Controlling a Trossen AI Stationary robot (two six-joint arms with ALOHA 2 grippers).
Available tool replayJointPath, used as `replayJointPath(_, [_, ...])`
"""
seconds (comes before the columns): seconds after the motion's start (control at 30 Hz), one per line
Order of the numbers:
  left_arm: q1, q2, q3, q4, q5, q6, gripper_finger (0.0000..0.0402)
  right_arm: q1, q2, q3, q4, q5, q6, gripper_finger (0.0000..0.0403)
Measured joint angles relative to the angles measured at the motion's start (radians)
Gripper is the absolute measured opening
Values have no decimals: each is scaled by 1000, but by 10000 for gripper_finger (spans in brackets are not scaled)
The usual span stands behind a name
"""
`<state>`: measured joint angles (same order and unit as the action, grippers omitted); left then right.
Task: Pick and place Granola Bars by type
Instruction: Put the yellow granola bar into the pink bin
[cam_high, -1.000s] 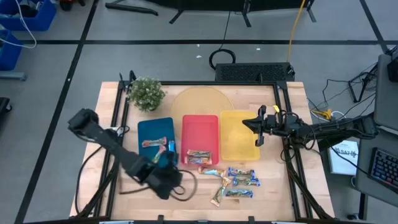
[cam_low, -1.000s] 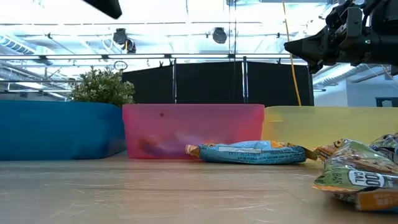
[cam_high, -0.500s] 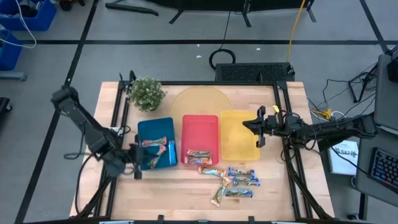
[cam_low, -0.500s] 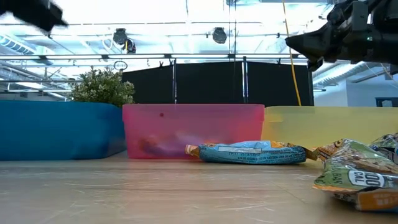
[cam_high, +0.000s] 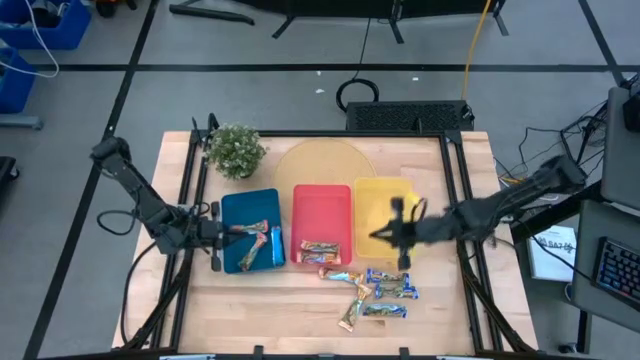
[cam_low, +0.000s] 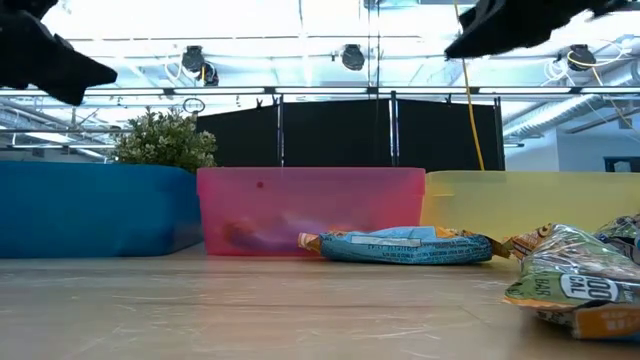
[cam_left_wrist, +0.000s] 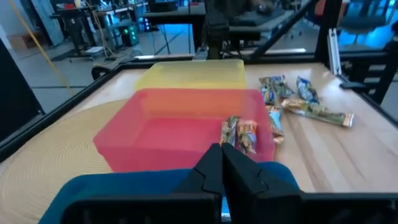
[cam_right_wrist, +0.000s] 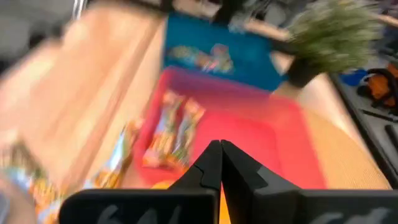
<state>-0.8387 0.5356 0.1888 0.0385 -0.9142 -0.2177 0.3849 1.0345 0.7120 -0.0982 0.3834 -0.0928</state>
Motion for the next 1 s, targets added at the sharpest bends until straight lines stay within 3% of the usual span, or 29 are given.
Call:
replayJointPath(0.23, [0,-7,-31,43,-4,6,42,167,365,226,-70,89,-61,0])
replayJointPath(0.5, [1,-7,-32,106,-15,47,44,196,704,649,-304,110,89,0])
replayJointPath(0.63, [0,-7,-32,149,-68,66,44,194,798,763,-329,-17,123,0])
replayJointPath(0.77, [0,-7,-32,138,-73,64,44,196,847,773,-357,-174,122,14])
replayJointPath(0.87, [0,-6,-32,88,-57,14,44,197,878,773,-408,-248,143,47])
replayJointPath(1.0, [0,-6,-32,42,-49,-2,44,205,923,772,-437,-254,167,110])
